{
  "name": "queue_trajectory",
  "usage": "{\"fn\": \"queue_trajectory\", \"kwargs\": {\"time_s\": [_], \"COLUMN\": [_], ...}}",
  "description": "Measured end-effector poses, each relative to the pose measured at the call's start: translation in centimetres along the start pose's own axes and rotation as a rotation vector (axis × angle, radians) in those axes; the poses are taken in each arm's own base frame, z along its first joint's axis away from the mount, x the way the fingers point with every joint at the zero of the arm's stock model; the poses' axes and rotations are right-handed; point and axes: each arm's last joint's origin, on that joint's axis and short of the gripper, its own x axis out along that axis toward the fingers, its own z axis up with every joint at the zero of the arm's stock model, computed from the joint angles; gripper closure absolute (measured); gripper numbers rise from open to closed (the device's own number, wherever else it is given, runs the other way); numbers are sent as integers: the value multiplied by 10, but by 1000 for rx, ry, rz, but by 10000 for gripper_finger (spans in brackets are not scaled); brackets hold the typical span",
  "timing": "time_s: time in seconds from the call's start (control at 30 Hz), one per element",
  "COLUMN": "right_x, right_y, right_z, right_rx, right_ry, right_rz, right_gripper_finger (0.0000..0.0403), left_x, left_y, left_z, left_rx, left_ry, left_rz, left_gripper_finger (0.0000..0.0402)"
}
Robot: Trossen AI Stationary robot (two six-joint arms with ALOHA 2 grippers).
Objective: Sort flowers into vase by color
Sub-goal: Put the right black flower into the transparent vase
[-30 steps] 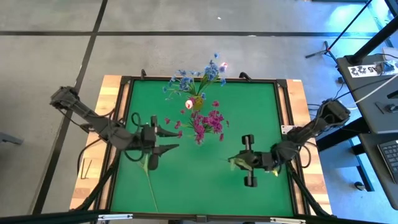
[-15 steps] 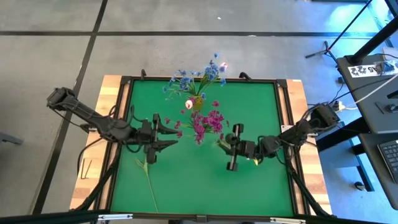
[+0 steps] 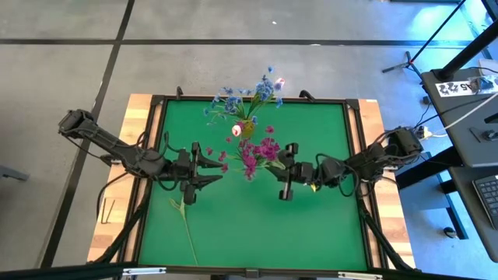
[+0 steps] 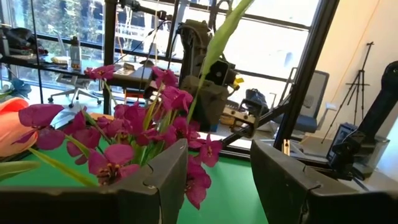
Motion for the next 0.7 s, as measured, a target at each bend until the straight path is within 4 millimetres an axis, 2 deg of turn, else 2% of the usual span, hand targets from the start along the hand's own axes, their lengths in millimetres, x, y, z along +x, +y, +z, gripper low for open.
{"fn": "queue_trajectory", "kwargs": {"time_s": [0.27, 0.57, 0.7], "right_x": [3, 6, 4], "right_y": [-10, -7, -4], "right_z": [-18, -34, -44], "right_rx": [28, 43, 62], "right_ry": [23, 74, 167], "right_rz": [-1, 14, 32], "right_gripper_finger": [402, 402, 402], "left_x": [0, 2, 2], "left_y": [0, 0, 0], "left_z": [0, -5, -5], "left_rx": [2, 14, 11], "left_ry": [4, 25, 26], "left_rz": [1, 6, 7], "left_gripper_finger": [231, 231, 231]}}
